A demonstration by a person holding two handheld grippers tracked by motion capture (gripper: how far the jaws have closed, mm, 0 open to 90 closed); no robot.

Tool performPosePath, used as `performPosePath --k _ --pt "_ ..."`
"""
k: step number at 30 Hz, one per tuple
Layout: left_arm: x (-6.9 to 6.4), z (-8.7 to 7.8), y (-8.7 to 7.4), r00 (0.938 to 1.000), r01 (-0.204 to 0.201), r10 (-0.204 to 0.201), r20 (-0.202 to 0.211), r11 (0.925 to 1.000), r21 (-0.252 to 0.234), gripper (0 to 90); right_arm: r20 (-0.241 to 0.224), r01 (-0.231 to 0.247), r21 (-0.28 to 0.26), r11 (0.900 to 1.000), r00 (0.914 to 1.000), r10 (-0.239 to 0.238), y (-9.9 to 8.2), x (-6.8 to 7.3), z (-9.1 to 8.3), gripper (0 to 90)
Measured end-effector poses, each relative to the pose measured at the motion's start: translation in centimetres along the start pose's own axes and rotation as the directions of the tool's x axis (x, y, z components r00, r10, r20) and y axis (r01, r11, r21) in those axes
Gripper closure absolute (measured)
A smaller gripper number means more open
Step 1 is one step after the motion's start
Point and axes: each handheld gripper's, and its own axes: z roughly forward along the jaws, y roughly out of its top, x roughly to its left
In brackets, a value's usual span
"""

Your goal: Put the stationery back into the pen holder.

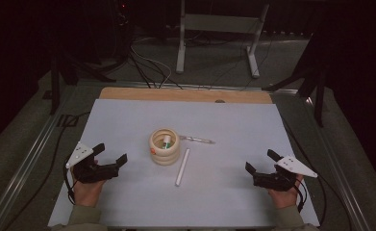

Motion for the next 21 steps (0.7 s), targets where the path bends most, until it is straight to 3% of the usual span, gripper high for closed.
performPosePath --k 4,7,21 --pt "0.0 0.0 -0.4 1.0000 0.000 0.000 -0.001 1.0000 -0.008 0.1 0.006 0.007 0.002 1.0000 1.0000 -0.007 0.0 0.0 0.0 0.0" --pt "0.0 0.1 -0.9 0.9998 -0.017 0.017 -0.013 0.9998 0.011 0.1 0.007 0.014 0.010 0.9998 0.9999 -0.014 0.1 0.2 0.2 0.0" --pt "0.0 0.0 -1.6 0.9995 0.000 0.000 -0.033 1.0000 -0.005 0.1 -0.010 0.014 0.025 0.9996 0.9998 -0.014 0.1 0.5 0.4 0.0"
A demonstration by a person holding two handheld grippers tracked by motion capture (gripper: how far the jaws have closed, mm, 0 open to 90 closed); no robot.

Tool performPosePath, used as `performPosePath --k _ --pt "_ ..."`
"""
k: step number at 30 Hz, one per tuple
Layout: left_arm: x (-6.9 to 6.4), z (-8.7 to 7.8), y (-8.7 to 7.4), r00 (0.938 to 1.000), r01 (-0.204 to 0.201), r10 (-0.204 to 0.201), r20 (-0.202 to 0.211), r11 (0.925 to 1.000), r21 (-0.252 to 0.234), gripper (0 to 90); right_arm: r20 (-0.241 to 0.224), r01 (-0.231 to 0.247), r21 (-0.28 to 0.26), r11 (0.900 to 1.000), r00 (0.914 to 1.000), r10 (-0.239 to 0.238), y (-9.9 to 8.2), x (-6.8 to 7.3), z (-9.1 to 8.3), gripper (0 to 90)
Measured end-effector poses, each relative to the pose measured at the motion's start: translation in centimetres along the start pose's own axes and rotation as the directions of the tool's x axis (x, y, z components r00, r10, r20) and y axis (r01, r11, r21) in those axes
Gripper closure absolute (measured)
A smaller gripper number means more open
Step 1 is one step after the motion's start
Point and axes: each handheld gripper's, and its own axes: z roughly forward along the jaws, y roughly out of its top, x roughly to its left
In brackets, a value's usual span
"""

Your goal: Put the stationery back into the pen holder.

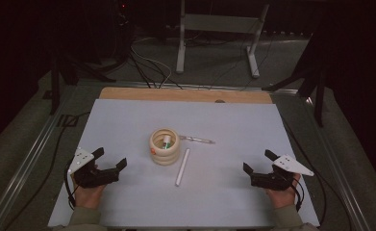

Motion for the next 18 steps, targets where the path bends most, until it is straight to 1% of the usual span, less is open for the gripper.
performPosePath --k 1,2,3,5,6,7,10,11,13,15,16,17,18 --pt "0.0 0.0 0.0 1.0000 0.002 -0.002 -0.003 1.0000 0.000 0.1 -0.001 -0.006 -0.007 1.0000 1.0000 0.006 0.1 0.1 -0.1 0.0" --pt "0.0 -0.1 -0.1 0.9999 0.014 -0.014 -0.004 0.9999 -0.005 0.1 -0.012 -0.039 -0.028 0.9988 0.9992 0.039 0.4 0.0 -0.3 0.0" --pt "0.0 -0.1 -0.1 0.9999 0.014 -0.014 -0.004 0.9999 -0.005 0.1 -0.017 -0.051 -0.032 0.9982 0.9986 0.051 0.6 -0.1 -0.3 0.0" --pt "0.0 -0.1 -0.1 0.9999 0.016 -0.016 -0.002 0.9998 -0.010 0.1 -0.024 -0.068 -0.038 0.9970 0.9975 0.067 1.0 -0.2 -0.3 0.0" --pt "0.0 -0.1 -0.1 0.9999 0.014 -0.014 -0.002 0.9999 -0.009 0.1 -0.024 -0.068 -0.038 0.9970 0.9975 0.067 1.0 -0.2 -0.3 0.0" --pt "-0.1 -0.1 -0.1 0.9999 0.017 -0.017 -0.001 0.9998 -0.013 0.1 -0.036 -0.075 -0.041 0.9963 0.9966 0.074 1.7 -0.2 -0.2 0.0" --pt "0.0 -0.2 -0.1 0.9998 0.020 -0.021 -0.005 0.9996 -0.019 0.1 -0.053 -0.067 -0.036 0.9971 0.9965 0.065 3.0 0.0 0.5 0.0" --pt "0.0 -0.2 -0.2 0.9996 0.027 -0.027 -0.006 0.9994 -0.021 0.1 -0.056 -0.068 -0.027 0.9973 0.9962 0.066 3.4 0.2 0.9 0.0" --pt "0.1 -0.2 -0.2 0.9996 0.026 -0.026 -0.010 0.9995 -0.020 0.1 -0.068 -0.063 -0.005 0.9980 0.9957 0.063 4.0 0.6 1.6 0.0" --pt "0.1 -0.2 -0.2 0.9995 0.027 -0.027 -0.015 0.9995 -0.019 0.1 -0.075 -0.041 0.018 0.9990 0.9963 0.042 4.6 1.2 2.5 0.0" --pt "0.1 -0.2 -0.3 0.9995 0.025 -0.026 -0.016 0.9995 -0.017 0.1 -0.075 -0.041 0.018 0.9990 0.9963 0.042 4.6 1.2 2.5 0.0" --pt "0.1 -0.2 -0.3 0.9996 0.023 -0.023 -0.017 0.9996 -0.015 0.1 -0.090 -0.017 0.035 0.9992 0.9957 0.020 5.1 1.8 3.3 0.0" --pt "0.1 -0.2 -0.3 0.9996 0.023 -0.024 -0.018 0.9996 -0.014 0.1 -0.097 -0.010 0.042 0.9991 0.9952 0.014 5.3 1.9 3.6 0.0"
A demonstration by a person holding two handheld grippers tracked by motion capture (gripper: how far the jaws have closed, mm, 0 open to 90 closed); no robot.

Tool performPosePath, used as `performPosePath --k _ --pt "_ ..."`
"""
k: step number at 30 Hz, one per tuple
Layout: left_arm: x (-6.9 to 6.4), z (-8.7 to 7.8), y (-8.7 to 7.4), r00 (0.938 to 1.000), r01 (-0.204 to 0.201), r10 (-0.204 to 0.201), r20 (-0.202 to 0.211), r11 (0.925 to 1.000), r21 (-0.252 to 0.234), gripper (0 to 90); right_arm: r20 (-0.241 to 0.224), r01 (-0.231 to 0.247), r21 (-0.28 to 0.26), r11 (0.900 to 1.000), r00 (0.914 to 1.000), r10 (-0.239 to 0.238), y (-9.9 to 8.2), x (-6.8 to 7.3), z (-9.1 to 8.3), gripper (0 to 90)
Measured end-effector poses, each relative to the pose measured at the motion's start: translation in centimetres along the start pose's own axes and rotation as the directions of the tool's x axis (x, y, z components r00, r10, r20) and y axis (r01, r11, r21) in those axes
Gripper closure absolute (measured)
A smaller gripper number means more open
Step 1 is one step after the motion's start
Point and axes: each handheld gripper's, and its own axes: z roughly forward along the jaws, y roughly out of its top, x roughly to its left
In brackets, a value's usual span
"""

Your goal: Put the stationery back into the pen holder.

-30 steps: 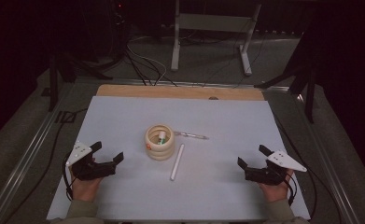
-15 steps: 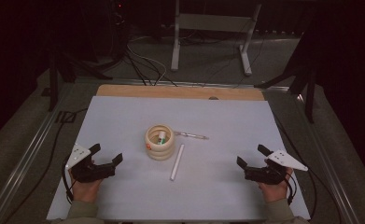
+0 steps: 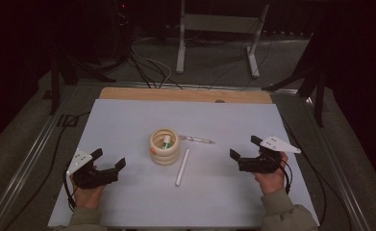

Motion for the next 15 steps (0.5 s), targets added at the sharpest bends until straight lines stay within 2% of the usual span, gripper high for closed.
performPosePath --k 3,5,6,9,11,12,15 --pt "0.0 0.1 -0.1 1.0000 -0.002 0.002 0.006 1.0000 0.002 0.1 -0.029 0.008 0.015 0.9999 0.9996 -0.008 0.7 0.2 0.9 0.0" --pt "0.0 0.1 -0.1 1.0000 0.002 -0.002 0.007 1.0000 0.001 0.1 -0.078 -0.002 0.046 0.9989 0.9970 0.005 1.7 0.2 2.1 0.0" --pt "0.1 0.1 -0.1 1.0000 0.004 -0.004 0.006 1.0000 0.001 0.1 -0.078 -0.002 0.046 0.9989 0.9970 0.005 1.7 0.2 2.1 0.0" --pt "0.1 0.0 -0.1 0.9999 0.009 -0.009 0.008 0.9999 -0.007 0.1 -0.097 0.010 0.098 0.9951 0.9952 -0.001 3.1 0.2 3.5 0.0" --pt "0.1 0.0 -0.1 0.9999 0.012 -0.012 0.010 0.9999 -0.008 0.1 -0.098 0.016 0.101 0.9948 0.9952 -0.006 3.4 0.2 3.7 0.0" --pt "0.2 0.0 -0.1 0.9999 0.013 -0.013 0.008 0.9999 -0.010 0.1 -0.108 0.022 0.098 0.9950 0.9940 -0.011 4.3 0.2 4.2 0.0" --pt "0.2 0.0 -0.2 0.9999 0.014 -0.014 0.010 0.9998 -0.011 0.1 -0.116 0.031 0.095 0.9950 0.9930 -0.020 5.2 0.2 4.9 0.0"
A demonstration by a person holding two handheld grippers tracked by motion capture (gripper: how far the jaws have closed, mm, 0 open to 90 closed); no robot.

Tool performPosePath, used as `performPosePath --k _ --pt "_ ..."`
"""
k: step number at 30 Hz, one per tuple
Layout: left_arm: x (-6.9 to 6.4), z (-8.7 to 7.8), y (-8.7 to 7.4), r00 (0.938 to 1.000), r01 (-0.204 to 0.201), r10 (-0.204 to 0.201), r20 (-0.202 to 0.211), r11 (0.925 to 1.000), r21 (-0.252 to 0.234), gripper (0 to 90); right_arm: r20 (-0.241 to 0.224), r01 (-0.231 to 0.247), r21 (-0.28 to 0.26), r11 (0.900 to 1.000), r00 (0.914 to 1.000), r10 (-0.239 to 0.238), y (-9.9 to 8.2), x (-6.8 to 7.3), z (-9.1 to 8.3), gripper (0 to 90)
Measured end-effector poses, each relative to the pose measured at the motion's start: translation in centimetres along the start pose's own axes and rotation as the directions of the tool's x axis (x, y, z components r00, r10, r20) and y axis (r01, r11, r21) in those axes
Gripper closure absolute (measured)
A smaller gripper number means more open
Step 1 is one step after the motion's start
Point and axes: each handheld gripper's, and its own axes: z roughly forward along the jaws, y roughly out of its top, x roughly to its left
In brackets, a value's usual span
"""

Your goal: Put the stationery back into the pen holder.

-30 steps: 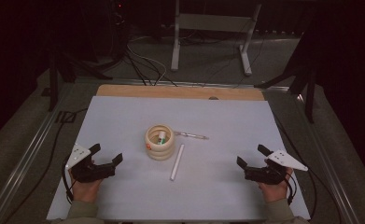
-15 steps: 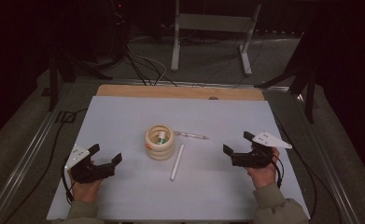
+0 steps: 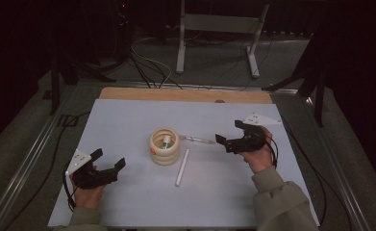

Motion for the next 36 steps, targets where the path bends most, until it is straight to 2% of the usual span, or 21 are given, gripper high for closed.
performPosePath --k 6,12,13,17,18,22,27,29,33,36 --pt "0.0 0.1 -0.1 1.0000 0.004 -0.004 -0.001 1.0000 0.000 0.1 0.003 0.034 0.028 0.9990 0.9994 -0.034 1.3 -0.1 1.4 0.0" --pt "0.0 0.1 -0.1 1.0000 0.007 -0.007 -0.003 1.0000 -0.004 0.1 0.021 0.077 0.092 0.9928 0.9966 -0.080 2.1 -0.5 3.4 0.0" --pt "0.0 0.1 -0.1 1.0000 0.007 -0.007 -0.004 1.0000 -0.004 0.1 0.028 0.073 0.114 0.9908 0.9966 -0.077 2.3 -0.8 4.1 0.0" --pt "0.1 0.0 -0.1 0.9999 0.010 -0.010 -0.003 0.9999 -0.008 0.1 0.022 0.058 0.117 0.9915 0.9979 -0.060 2.5 -1.3 5.1 0.0" --pt "0.1 0.0 -0.1 0.9999 0.011 -0.011 -0.002 0.9999 -0.008 0.1 0.016 0.056 0.130 0.9899 0.9981 -0.059 2.5 -1.6 5.8 0.0" --pt "0.2 0.0 -0.2 0.9999 0.016 -0.016 0.000 0.9998 -0.009 0.1 -0.004 0.050 0.122 0.9913 0.9988 -0.050 2.3 -2.1 7.1 0.0" --pt "0.2 0.0 -0.2 0.9999 0.017 -0.017 0.004 0.9998 -0.011 0.1 -0.016 0.063 0.147 0.9871 0.9980 -0.061 1.7 -2.5 8.7 0.0" --pt "0.2 0.0 -0.2 0.9999 0.016 -0.016 0.004 0.9998 -0.010 0.1 -0.024 0.060 0.169 0.9838 0.9981 -0.057 1.4 -2.7 9.2 0.0" --pt "0.3 0.0 -0.2 0.9998 0.019 -0.019 0.005 0.9998 -0.010 0.1 -0.038 0.040 0.240 0.9699 0.9988 -0.031 0.7 -3.0 10.0 0.0" --pt "0.3 0.0 -0.2 0.9998 0.020 -0.020 0.006 0.9998 -0.010 0.1 -0.040 0.043 0.281 0.9587 0.9986 -0.034 0.0 -3.3 10.4 2.9"
